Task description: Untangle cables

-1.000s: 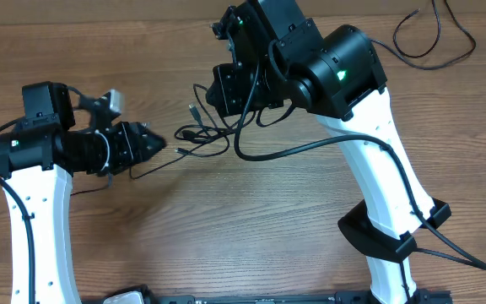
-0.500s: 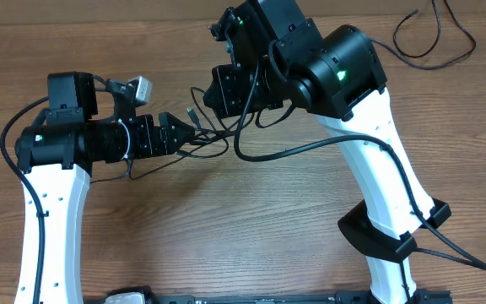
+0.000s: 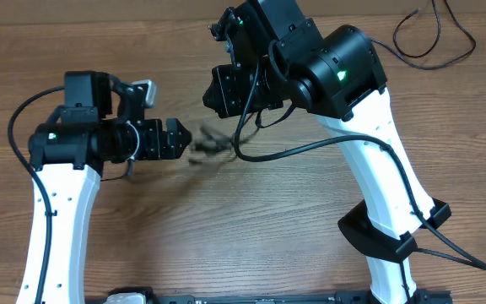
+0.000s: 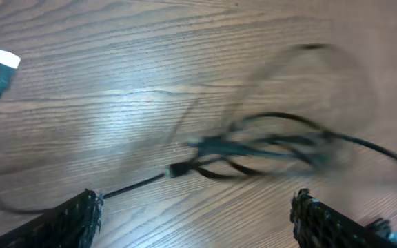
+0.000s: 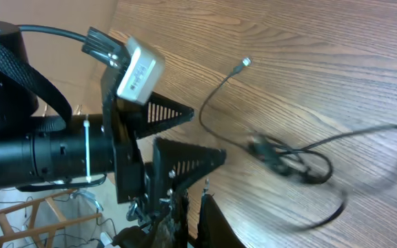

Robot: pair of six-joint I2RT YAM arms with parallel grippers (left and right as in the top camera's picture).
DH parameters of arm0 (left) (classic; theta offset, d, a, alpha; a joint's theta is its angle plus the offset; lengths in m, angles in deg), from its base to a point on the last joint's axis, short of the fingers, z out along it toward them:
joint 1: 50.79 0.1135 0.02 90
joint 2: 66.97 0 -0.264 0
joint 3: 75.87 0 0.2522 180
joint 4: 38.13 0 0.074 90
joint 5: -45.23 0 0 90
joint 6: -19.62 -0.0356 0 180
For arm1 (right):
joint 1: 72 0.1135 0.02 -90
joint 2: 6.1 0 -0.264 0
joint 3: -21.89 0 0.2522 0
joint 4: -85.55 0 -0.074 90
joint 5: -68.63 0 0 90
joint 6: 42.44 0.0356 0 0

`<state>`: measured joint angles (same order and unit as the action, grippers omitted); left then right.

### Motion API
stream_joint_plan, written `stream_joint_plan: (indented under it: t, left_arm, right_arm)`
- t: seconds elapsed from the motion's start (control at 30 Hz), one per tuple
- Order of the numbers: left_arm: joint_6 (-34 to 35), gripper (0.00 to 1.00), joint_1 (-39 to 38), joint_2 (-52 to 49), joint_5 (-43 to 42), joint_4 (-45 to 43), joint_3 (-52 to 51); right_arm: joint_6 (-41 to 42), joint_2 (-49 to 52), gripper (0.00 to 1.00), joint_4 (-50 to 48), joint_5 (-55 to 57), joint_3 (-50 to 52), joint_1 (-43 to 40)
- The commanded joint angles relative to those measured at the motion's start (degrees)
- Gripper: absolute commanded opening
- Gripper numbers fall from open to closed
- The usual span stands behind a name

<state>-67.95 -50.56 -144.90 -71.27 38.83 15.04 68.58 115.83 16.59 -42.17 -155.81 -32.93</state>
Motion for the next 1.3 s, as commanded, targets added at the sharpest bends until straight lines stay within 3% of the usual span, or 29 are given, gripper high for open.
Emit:
stream_joint_plan:
  t: [0.0,0.13,0.2,0.3,0.47,0.53,0.63,0.67,0.9,1.07,1.27]
  left_arm:
    - [-3.8,0.9,-1.8,-0.5,1.5,-0.3,-0.2]
    - [-5.2,0.9,-2.7,-0.5,2.3,-0.6,-0.2]
    - [-5.1,0.85,-2.7,-0.6,4.3,-0.7,-0.2]
    - [-1.2,0.85,-2.7,-0.6,9.0,-0.7,-0.2]
    - [13.5,0.88,-2.7,-0.6,22.8,0.7,-0.2]
    - [16.2,0.9,-2.7,-0.6,25.2,1.6,-0.2]
    - [16.5,0.94,-2.7,-0.6,25.2,1.9,-0.2]
    - [17.0,0.99,-2.7,-0.6,25.3,2.1,-0.2]
    - [22.7,1.0,-2.7,-0.7,25.5,2.4,-0.2]
    - [24.5,1.0,-2.7,-0.7,25.5,2.2,-0.2]
    - [24.5,1.0,-2.7,-0.7,25.5,2.2,-0.2]
  right_arm:
    - [0.2,-2.6,0.08,-0.2,-0.5,-1.4,0.1]
    - [0.2,-2.6,0.08,-0.2,-0.5,-1.4,0.1]
    - [0.2,-2.6,0.08,-0.2,-0.4,-1.4,0.1]
    - [0.0,-2.6,0.08,-0.2,1.1,-1.4,0.1]
    - [0.0,-2.6,0.23,-0.2,7.8,-0.7,0.1]
    - [0.0,-2.6,0.37,-0.2,9.4,0.8,0.1]
    - [0.0,-2.6,0.47,-0.2,14.0,5.2,0.1]
    - [0.0,-2.6,0.54,-0.2,15.2,9.6,0.1]
    - [-0.7,-2.6,0.54,-0.7,15.2,30.4,0.1]
    - [-2.2,-2.6,0.55,-7.5,15.2,49.4,0.5]
    - [-10.3,-2.6,0.55,-17.1,10.1,63.6,1.5]
